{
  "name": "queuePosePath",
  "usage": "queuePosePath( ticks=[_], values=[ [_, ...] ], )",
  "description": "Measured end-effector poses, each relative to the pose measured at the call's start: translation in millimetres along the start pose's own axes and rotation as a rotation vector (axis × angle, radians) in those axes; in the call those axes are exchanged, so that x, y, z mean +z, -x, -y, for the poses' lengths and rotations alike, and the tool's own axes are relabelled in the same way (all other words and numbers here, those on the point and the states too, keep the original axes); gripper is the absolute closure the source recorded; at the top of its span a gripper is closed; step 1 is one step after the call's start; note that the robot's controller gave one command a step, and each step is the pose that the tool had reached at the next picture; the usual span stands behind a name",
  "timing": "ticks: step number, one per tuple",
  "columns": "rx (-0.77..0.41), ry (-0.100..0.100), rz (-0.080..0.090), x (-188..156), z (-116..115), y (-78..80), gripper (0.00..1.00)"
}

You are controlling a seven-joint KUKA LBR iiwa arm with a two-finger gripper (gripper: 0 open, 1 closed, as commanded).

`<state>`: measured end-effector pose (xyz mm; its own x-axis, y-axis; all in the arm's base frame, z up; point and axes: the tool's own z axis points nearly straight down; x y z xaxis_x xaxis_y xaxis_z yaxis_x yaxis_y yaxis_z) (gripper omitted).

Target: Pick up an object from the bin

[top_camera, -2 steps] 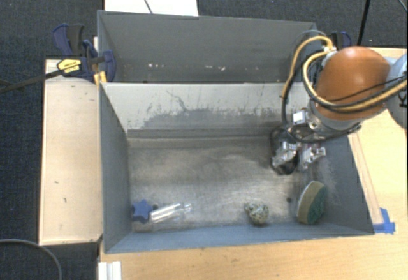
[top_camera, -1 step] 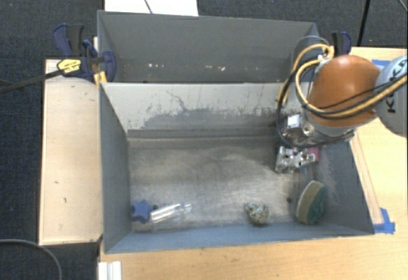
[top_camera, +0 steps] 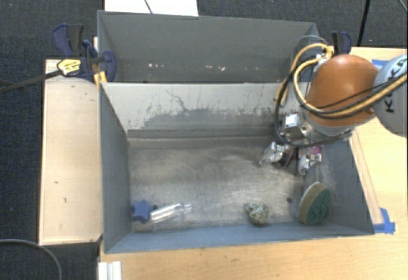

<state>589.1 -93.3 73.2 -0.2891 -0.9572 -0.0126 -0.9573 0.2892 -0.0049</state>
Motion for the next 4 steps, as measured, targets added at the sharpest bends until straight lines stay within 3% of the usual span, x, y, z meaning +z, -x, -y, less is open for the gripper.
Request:
queuePosePath(
  ticks=[1,2,3,4],
  values=[
    [-0.554,0.007,-0.006,-32,-10,16.9,0.00],
    [-0.477,0.010,0.009,0,0,16.0,0.00],
    [-0.385,0.003,-0.006,-59,11,-34.5,0.00],
    [-0.285,-0.001,0.009,-19,8,-22.8,0.00]
  ],
)
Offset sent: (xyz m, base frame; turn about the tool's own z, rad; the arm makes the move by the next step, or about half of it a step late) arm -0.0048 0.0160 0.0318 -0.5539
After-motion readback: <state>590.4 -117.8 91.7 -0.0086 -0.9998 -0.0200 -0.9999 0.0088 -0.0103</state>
